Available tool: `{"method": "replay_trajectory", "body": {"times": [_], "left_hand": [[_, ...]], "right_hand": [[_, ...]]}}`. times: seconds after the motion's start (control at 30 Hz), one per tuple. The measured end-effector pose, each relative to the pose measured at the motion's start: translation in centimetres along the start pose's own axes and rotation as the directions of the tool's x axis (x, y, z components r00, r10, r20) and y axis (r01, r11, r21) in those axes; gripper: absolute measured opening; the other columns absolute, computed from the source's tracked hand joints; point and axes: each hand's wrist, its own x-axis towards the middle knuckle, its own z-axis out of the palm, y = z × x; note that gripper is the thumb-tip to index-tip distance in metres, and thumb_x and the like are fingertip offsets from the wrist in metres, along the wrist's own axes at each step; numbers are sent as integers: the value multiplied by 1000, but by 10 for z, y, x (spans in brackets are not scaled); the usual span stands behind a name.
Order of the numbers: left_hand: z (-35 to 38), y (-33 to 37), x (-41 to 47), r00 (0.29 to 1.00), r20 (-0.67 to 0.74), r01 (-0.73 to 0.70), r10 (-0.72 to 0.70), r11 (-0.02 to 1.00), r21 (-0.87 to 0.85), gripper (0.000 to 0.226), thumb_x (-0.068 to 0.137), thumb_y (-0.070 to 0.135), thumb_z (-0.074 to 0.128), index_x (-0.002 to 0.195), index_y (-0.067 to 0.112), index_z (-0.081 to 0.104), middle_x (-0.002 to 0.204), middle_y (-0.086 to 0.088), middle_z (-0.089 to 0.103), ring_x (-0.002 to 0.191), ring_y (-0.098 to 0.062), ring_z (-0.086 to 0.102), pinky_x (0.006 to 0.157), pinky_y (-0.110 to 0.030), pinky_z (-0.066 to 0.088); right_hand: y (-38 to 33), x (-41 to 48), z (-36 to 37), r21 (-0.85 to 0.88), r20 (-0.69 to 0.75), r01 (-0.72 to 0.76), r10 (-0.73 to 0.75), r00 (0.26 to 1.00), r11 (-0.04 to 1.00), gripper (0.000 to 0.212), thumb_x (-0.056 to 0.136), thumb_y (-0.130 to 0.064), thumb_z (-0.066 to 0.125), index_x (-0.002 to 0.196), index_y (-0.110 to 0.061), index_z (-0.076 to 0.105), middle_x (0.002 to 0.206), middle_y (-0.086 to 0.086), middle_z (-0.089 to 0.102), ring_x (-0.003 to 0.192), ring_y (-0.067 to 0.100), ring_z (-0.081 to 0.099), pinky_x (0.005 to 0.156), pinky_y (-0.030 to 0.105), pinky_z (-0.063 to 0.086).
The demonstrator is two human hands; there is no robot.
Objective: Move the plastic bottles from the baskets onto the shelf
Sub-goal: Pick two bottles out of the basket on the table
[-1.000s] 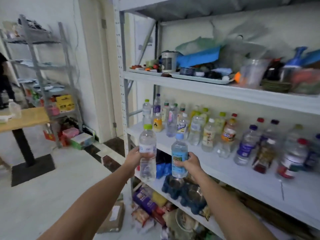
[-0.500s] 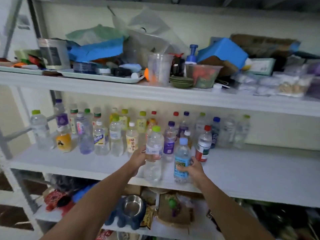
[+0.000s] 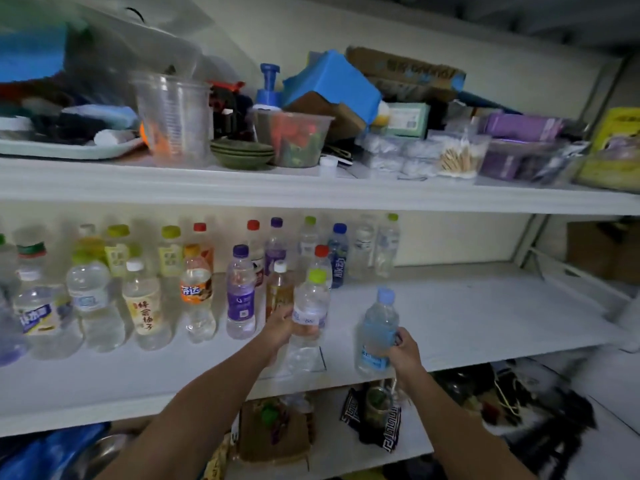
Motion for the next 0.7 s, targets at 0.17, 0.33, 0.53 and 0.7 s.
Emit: {"method": "replay_trajectory", "body": {"times": [0.17,0.33,0.53,0.7], "left_hand": [[33,1,30,998,54,15,-14,999,-30,60,70,-5,77,123,14,58,113,-6,68,100,-19,64,78,-31,53],[78,-8,59,998,66,2,1,999,-36,55,69,-3,80,116,20,63,103,1,73,90,-11,69,67,-23,55],[125,-14,97,997,-82,8,-14,997,-71,57,67,-6,80,118,8,59,114,-13,68,103,-27,63,89,-38,52],[151,-14,125,980,-199,-45,28,996,-82,56,70,0,79,122,10,59,114,-11,68,106,-29,64,90,-39,52]], "right_hand": [[6,29,-24,-20,-40,10,-11,999,1000,39,74,13,73,104,-1,54,114,19,62,95,31,64,80,44,56],[7,67,-50,-41,-3,19,-19,1000,999,42,73,13,74,109,1,55,119,22,60,110,39,59,95,53,50],[4,125,-88,46,121,6,-11,993,999,54,66,18,76,113,9,52,119,27,59,111,45,57,91,52,50],[-4,171,-105,52,243,-12,-1,970,999,50,64,18,77,106,0,55,112,20,63,99,37,62,82,45,52]]}}
